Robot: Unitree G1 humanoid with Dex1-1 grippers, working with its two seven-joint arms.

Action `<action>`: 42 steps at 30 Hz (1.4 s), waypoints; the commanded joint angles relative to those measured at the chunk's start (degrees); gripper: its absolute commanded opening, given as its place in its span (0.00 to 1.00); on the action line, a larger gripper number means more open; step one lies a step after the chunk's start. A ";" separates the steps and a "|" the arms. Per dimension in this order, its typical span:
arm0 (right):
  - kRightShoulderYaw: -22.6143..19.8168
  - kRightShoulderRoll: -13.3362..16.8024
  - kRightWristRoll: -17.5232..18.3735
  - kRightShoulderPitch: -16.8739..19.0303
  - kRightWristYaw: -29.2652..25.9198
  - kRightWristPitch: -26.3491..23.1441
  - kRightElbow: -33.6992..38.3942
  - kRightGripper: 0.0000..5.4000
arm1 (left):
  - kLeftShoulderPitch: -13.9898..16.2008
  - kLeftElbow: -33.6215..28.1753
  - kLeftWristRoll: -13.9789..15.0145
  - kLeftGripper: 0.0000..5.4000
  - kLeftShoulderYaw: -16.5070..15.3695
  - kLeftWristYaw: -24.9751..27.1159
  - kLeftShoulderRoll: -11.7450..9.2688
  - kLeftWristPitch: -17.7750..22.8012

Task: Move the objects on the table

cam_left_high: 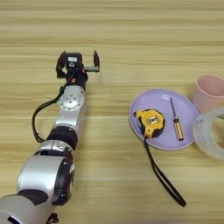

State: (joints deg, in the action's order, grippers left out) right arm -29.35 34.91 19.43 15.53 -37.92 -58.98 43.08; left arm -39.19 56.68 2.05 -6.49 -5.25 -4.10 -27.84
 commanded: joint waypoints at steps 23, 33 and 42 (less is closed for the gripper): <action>4.55 3.94 -3.84 -6.23 3.91 15.16 -26.82 0.22 | -0.22 -1.04 -0.86 1.00 0.41 -0.42 0.02 0.87; 4.80 3.78 -3.86 -9.60 6.66 16.58 -31.14 0.36 | -0.08 -1.45 -0.89 1.00 0.53 -0.55 0.14 1.10; 4.59 3.34 -2.83 -9.32 7.50 18.03 -28.61 0.52 | -0.09 -1.47 -0.91 1.00 0.59 -0.56 0.17 1.14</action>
State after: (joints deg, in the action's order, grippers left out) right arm -24.54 38.35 16.06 6.32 -30.53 -41.49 13.03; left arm -39.18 55.66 2.05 -6.18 -5.54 -4.01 -27.69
